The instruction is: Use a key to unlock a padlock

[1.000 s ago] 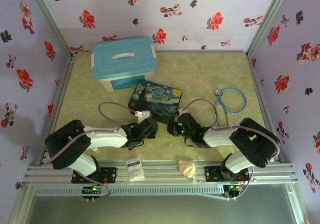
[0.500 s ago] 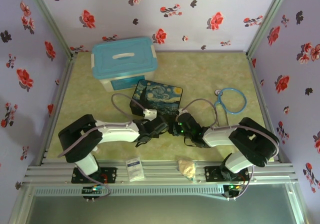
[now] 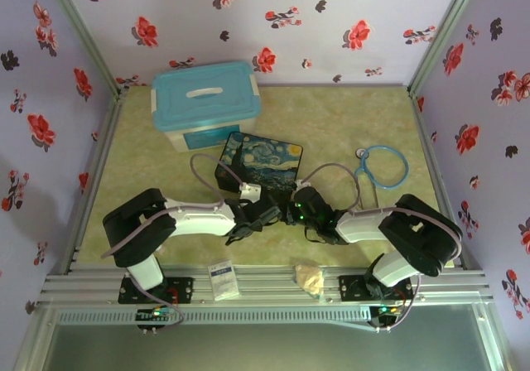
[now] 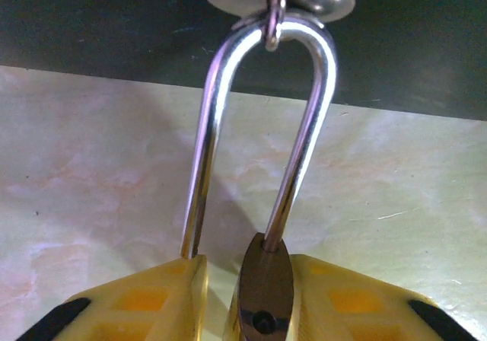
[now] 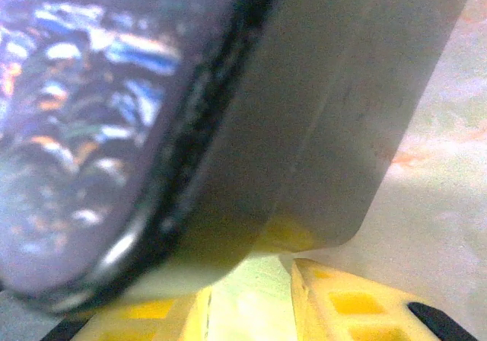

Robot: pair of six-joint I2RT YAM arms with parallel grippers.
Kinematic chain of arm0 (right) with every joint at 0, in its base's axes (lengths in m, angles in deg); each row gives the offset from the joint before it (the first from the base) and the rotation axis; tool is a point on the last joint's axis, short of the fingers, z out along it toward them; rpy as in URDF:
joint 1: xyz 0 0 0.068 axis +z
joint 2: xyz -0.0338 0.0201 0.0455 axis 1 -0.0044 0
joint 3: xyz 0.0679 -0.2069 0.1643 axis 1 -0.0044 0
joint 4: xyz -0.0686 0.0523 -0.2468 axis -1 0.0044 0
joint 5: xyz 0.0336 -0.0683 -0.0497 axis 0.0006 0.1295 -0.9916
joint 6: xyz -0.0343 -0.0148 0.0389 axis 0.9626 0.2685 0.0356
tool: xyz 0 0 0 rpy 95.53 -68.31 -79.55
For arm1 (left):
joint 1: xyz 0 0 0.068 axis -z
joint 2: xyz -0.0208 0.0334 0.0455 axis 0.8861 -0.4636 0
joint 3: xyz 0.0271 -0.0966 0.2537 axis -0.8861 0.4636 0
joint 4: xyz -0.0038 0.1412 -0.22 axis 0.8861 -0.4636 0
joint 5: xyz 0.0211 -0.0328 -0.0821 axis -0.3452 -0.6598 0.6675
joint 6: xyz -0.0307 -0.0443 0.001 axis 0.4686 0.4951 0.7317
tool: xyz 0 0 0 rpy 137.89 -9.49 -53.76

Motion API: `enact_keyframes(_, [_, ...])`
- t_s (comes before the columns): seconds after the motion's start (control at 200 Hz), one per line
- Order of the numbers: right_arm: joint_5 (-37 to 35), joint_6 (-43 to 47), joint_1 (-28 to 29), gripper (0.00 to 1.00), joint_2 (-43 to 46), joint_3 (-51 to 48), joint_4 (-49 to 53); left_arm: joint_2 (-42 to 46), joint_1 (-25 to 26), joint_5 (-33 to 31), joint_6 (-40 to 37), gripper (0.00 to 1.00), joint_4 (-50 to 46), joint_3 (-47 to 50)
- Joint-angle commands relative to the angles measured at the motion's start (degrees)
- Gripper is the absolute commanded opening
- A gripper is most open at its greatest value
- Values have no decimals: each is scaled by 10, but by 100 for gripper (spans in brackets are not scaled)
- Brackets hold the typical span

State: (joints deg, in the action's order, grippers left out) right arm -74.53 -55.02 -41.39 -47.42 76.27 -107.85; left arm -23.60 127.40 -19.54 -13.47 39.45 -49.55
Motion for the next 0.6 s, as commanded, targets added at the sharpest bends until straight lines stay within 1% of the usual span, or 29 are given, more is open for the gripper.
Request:
enact_keyframes(0.0, [-11,-6,0,33,-12,5,2,-10,25,-16,7,34,-39,-14])
enact_keyframes(0.165, [-13,-6,0,33,-13,3,2,-3,48,-18,10,36,-43,-23])
enact_keyframes(0.24, [-13,-7,0,33,-16,2,-2,-7,63,-35,12,37,-70,-46])
enact_keyframes(0.415, [-12,-16,6,33,-19,1,-15,-4,64,-38,12,41,-77,-55])
enact_keyframes(0.505, [-28,-23,23,36,-10,6,-11,26,63,-45,5,43,-83,-52])
enact_keyframes(0.595, [-44,-25,46,42,-3,24,14,89,57,-38,-17,46,-58,-29])
